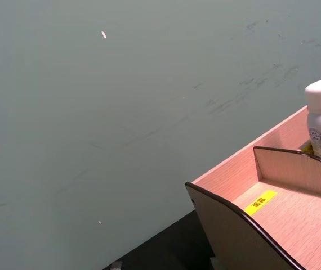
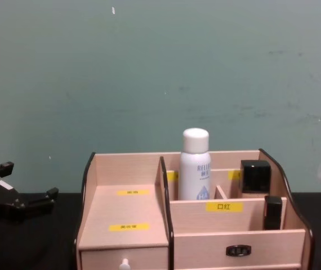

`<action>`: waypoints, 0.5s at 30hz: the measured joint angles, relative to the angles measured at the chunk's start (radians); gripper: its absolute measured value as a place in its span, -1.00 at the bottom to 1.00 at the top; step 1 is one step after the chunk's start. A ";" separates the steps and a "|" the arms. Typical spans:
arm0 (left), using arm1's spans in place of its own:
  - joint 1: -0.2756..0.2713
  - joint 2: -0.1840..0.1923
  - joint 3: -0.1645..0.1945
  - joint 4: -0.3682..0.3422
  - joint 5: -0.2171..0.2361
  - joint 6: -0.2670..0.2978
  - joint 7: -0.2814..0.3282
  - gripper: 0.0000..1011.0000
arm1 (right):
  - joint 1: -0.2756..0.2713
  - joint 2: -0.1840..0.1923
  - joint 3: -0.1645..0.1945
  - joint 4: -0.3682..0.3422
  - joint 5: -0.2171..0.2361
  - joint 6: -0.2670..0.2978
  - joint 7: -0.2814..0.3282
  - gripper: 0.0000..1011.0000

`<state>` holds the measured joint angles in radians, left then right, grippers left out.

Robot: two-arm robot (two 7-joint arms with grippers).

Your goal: Pick up the facial cleanser and watermelon frost from the table and place them into the tiered storage box.

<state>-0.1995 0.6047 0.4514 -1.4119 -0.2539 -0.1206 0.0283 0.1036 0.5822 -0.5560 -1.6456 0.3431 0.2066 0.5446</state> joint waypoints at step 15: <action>0.000 0.000 0.000 0.000 0.000 0.000 0.000 1.00 | -0.001 0.000 0.001 -0.001 0.002 -0.001 0.000 0.42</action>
<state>-0.1995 0.6047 0.4514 -1.4120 -0.2539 -0.1205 0.0283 0.1027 0.5821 -0.5545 -1.6461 0.3448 0.2055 0.5446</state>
